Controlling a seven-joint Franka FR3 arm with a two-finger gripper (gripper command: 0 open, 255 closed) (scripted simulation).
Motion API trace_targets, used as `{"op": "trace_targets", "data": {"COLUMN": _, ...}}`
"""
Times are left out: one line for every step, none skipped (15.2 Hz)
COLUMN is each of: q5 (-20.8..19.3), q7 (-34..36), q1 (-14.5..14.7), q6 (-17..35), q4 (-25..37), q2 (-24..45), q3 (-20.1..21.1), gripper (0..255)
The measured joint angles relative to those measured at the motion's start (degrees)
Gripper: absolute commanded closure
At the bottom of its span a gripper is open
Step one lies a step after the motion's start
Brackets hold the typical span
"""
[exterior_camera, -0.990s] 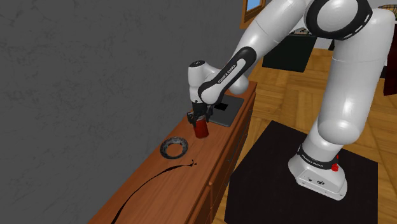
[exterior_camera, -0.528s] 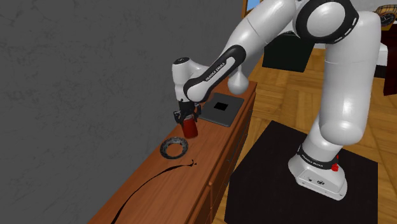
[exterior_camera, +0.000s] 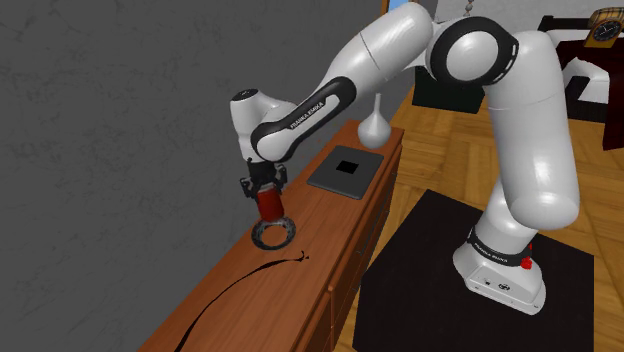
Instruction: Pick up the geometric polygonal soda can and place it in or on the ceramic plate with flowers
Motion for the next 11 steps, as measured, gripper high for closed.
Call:
{"op": "trace_targets", "data": {"q5": -0.2, "q7": 0.2, "q1": 0.2, "q6": 0.4, "q4": 0.1, "q2": 0.5, "q3": -0.1, "gripper": 255}}
{"op": "trace_targets", "data": {"q5": -0.3, "q7": 0.3, "q1": 0.3, "q6": 0.6, "q4": 0.4, "q2": 1.0, "q3": -0.2, "gripper": 255}}
{"op": "trace_targets", "data": {"q5": -0.5, "q7": 0.5, "q1": 0.4, "q6": 1.2, "q4": 0.2, "q2": 1.5, "q3": -0.3, "gripper": 255}}
{"op": "trace_targets", "data": {"q5": -0.6, "q7": 0.7, "q1": 0.5, "q6": 1.7, "q4": 0.1, "q2": 1.9, "q3": -0.3, "gripper": 255}}
{"op": "trace_targets", "data": {"q5": -0.8, "q7": 0.8, "q1": 0.6, "q6": 2.1, "q4": 0.0, "q2": 2.3, "q3": -0.4, "gripper": 255}}
{"op": "trace_targets", "data": {"q5": -0.9, "q7": 0.9, "q1": 0.6, "q6": 2.8, "q4": -0.2, "q2": 2.7, "q3": -0.5, "gripper": 255}}
{"op": "trace_targets", "data": {"q5": -1.1, "q7": 1.0, "q1": 0.7, "q6": 3.3, "q4": -0.4, "q2": 3.1, "q3": -0.6, "gripper": 255}}
{"op": "trace_targets", "data": {"q5": -1.3, "q7": 1.0, "q1": 0.7, "q6": 3.7, "q4": -0.3, "q2": 3.6, "q3": -0.7, "gripper": 255}}
{"op": "trace_targets", "data": {"q5": -1.4, "q7": 1.2, "q1": 0.9, "q6": 4.3, "q4": -0.5, "q2": 4.0, "q3": -0.8, "gripper": 255}}
{"op": "trace_targets", "data": {"q5": -1.6, "q7": 1.3, "q1": 1.0, "q6": 5.0, "q4": -0.5, "q2": 4.6, "q3": -1.0, "gripper": 255}}
{"op": "trace_targets", "data": {"q5": -1.8, "q7": 1.5, "q1": 1.1, "q6": 5.5, "q4": -0.4, "q2": 5.3, "q3": -1.1, "gripper": 255}}
